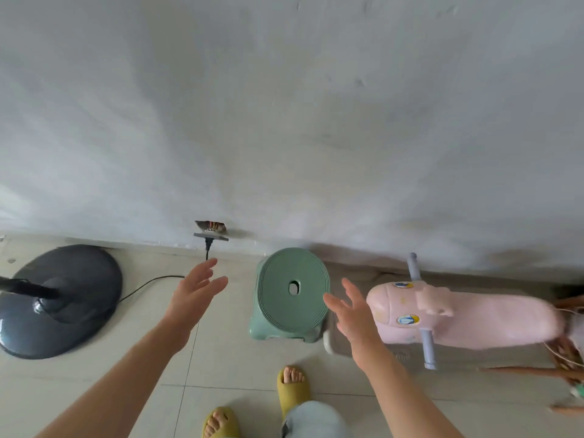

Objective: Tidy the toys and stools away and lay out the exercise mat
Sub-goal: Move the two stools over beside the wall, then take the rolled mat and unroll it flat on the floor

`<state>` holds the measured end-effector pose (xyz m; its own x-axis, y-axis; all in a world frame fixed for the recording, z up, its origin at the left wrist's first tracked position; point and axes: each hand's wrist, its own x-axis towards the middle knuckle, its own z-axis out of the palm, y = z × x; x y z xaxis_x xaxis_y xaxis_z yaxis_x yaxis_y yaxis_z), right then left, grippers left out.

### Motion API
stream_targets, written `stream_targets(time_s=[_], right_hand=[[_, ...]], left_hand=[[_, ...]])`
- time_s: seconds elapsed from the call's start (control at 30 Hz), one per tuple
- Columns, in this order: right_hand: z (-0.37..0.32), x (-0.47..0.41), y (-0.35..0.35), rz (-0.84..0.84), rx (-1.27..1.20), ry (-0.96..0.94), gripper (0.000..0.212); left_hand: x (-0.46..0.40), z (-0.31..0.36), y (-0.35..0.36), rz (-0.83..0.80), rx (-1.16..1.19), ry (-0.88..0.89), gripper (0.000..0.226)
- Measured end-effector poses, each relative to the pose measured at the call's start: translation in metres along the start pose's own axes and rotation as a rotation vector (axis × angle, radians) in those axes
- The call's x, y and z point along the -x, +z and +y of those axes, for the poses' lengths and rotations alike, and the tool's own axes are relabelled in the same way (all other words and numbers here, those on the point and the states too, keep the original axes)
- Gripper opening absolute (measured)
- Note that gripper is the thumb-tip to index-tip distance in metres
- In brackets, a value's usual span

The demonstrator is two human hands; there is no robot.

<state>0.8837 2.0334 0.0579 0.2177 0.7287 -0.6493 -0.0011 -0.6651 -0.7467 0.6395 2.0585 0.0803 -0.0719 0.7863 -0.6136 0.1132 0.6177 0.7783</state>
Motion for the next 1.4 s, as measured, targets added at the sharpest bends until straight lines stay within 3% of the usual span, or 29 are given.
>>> stream_targets(time_s=[0.1,0.27,0.4,0.7,0.9,1.07,1.17,1.4], right_hand=[[-0.015,0.046,0.002,0.007,-0.019,-0.06,0.064],[-0.046,0.107,-0.003,0.035,-0.057,-0.149,0.065],[-0.073,0.146,-0.021,0.095,-0.09,-0.22,0.07],[-0.095,0.209,-0.063,0.159,-0.124,-0.337,0.058],[-0.072,0.235,-0.098,0.141,-0.102,-0.364,0.06],[-0.032,0.278,-0.15,0.155,-0.1,-0.36,0.064],[0.0,0.312,-0.191,0.177,-0.048,-0.368,0.06],[0.054,0.382,-0.296,0.317,-0.219,-0.389,0.064]], left_hand=[[0.038,0.028,-0.015,-0.027,0.001,0.075,0.067],[0.081,0.071,-0.031,-0.069,-0.008,0.205,0.044],[0.113,0.105,-0.035,-0.103,-0.041,0.27,0.07],[0.169,0.134,-0.029,-0.135,-0.039,0.386,0.06],[0.211,0.119,-0.008,-0.12,-0.038,0.436,0.044],[0.276,0.088,0.029,-0.163,-0.035,0.447,0.065],[0.312,0.064,0.064,-0.221,-0.047,0.443,0.061],[0.376,0.057,0.16,-0.37,-0.168,0.491,0.071]])
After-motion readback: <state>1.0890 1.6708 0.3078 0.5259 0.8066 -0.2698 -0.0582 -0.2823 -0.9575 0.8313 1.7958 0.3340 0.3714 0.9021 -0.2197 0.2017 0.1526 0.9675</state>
